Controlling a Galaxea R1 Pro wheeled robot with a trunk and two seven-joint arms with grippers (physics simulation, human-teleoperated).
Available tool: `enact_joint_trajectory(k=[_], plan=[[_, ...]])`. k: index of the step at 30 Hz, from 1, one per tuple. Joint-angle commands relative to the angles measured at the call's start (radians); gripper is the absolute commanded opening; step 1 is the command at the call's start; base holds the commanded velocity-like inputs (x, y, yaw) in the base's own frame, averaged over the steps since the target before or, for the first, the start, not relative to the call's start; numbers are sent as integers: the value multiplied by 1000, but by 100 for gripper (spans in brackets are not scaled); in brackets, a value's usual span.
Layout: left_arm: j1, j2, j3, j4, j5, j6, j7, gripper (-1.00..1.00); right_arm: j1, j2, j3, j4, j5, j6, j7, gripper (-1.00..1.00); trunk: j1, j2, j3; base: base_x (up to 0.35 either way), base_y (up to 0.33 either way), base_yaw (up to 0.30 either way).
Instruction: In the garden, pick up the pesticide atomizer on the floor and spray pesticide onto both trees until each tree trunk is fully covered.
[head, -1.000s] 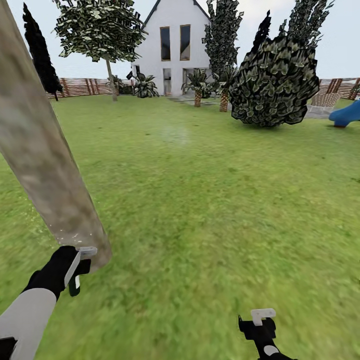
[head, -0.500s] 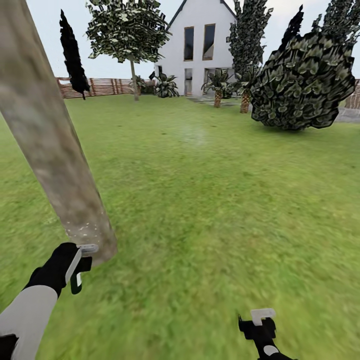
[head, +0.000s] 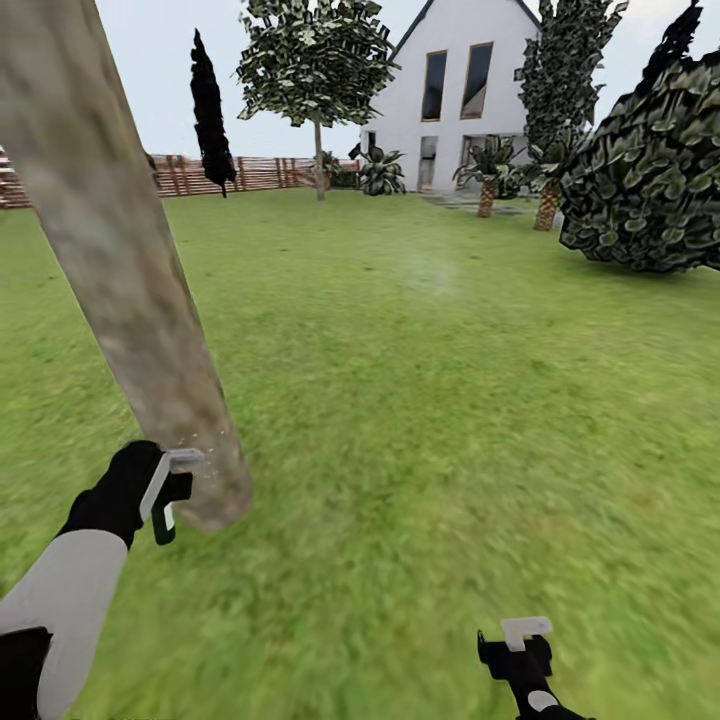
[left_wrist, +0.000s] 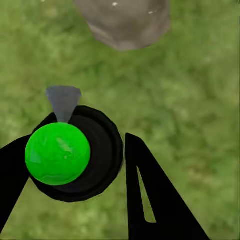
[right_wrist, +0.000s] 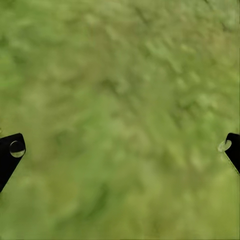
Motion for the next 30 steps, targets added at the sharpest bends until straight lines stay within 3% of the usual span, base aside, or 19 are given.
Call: enact_joint_trajectory(k=[1, 9, 30], plan=[[-1, 0, 2, -1, -7, 4, -2, -100, 0, 0, 9, -1, -8, -2, -2, 100, 0, 0, -1, 131, -83, 277], [-2, -4, 1, -1, -8, 4, -2, -100, 0, 0, 9, -1, -8, -2, -2, 100, 0, 0, -1, 30, -18, 253], [-8, -12, 0, -2, -9, 3, -2, -100, 0, -3, 9, -1, -8, -2, -2, 100, 0, 0, -1, 97, -244, 7]])
